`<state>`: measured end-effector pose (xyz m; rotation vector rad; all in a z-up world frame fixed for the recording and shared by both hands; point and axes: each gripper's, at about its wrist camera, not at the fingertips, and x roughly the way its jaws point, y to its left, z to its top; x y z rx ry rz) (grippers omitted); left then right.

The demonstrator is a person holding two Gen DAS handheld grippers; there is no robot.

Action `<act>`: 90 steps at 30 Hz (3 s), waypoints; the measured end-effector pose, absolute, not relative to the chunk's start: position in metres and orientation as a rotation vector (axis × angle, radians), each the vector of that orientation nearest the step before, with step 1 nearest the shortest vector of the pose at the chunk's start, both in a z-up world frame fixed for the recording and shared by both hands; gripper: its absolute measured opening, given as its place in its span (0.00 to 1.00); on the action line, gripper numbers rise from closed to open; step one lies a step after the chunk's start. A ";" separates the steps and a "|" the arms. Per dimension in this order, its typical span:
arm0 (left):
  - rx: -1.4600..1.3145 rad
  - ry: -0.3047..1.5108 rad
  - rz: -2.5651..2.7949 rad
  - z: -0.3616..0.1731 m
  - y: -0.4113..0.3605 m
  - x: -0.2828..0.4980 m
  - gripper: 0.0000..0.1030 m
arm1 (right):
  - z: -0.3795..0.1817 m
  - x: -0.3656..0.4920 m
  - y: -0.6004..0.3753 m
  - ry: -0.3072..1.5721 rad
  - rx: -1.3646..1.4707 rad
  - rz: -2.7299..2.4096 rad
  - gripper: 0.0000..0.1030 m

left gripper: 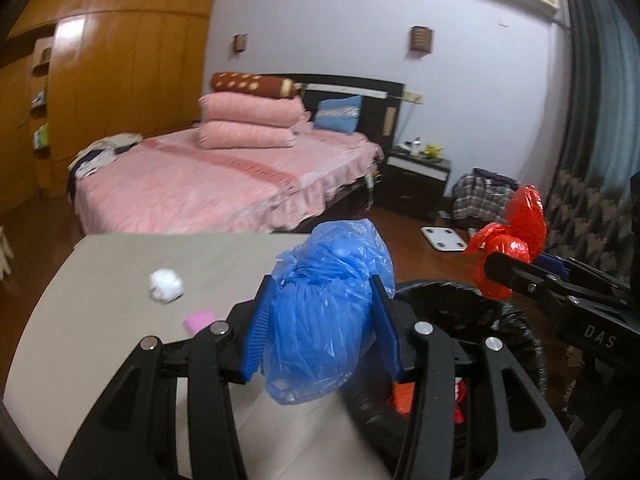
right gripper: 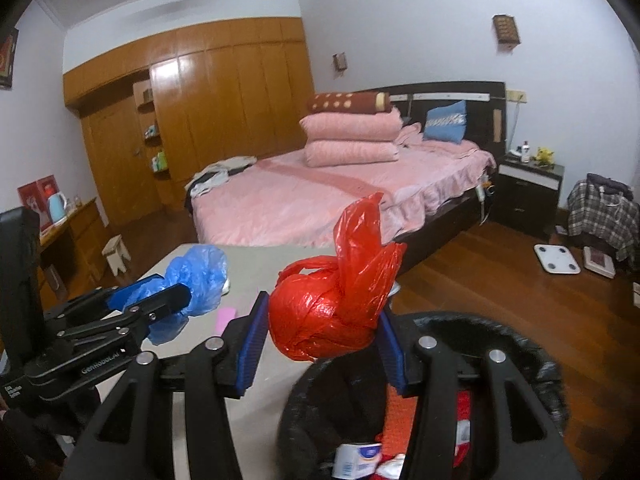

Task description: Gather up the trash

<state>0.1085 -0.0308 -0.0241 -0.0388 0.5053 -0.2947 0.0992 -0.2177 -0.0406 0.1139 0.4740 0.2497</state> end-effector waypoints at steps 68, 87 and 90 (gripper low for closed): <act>-0.085 0.697 0.095 -0.132 0.194 0.166 0.88 | -0.174 0.234 -0.016 0.742 0.022 0.372 0.92; -0.120 0.717 0.115 -0.148 0.207 0.190 0.88 | -0.204 0.252 0.021 0.886 -0.020 0.489 0.24; -0.125 0.715 0.113 -0.148 0.206 0.192 0.88 | -0.199 0.251 0.021 0.875 -0.015 0.501 0.18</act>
